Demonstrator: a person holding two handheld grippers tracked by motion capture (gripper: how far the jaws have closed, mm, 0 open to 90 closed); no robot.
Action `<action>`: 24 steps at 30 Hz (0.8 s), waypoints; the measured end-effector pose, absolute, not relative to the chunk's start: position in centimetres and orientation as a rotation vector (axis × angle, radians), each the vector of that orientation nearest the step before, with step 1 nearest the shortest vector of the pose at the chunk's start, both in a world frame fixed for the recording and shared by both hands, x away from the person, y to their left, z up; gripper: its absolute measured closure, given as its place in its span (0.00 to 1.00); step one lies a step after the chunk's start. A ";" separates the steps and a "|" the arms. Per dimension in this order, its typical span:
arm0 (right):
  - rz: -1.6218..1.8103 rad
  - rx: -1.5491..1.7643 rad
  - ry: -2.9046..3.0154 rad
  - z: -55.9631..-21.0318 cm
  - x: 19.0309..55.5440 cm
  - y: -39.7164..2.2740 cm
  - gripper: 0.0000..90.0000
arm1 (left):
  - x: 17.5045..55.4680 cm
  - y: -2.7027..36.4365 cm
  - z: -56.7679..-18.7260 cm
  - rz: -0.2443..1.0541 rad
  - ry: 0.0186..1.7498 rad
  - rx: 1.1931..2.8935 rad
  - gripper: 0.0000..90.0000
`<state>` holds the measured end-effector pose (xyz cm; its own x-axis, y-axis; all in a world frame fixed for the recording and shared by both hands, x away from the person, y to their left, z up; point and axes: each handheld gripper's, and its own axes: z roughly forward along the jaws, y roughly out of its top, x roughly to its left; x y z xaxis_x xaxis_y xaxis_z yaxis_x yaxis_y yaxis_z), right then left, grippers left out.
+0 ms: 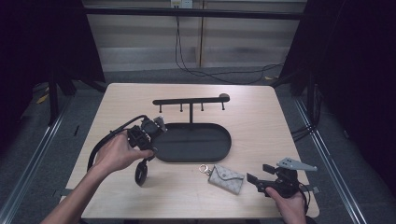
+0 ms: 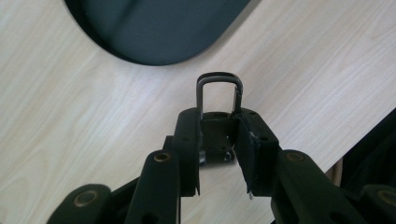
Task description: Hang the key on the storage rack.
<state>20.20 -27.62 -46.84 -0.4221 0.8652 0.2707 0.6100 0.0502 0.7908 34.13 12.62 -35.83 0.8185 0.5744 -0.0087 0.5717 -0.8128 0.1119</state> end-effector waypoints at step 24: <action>1.303 1.505 2.052 -46.9 20.2 -27.6 0.17 | 35.2 13.3 -32.1 0.071 0.973 2.855 0.79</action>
<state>20.25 -27.62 -46.89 -0.4170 0.8680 0.2697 0.6132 0.0496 0.7884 35.16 13.28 -32.14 0.7916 0.6110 0.0040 0.6052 -0.7849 0.1326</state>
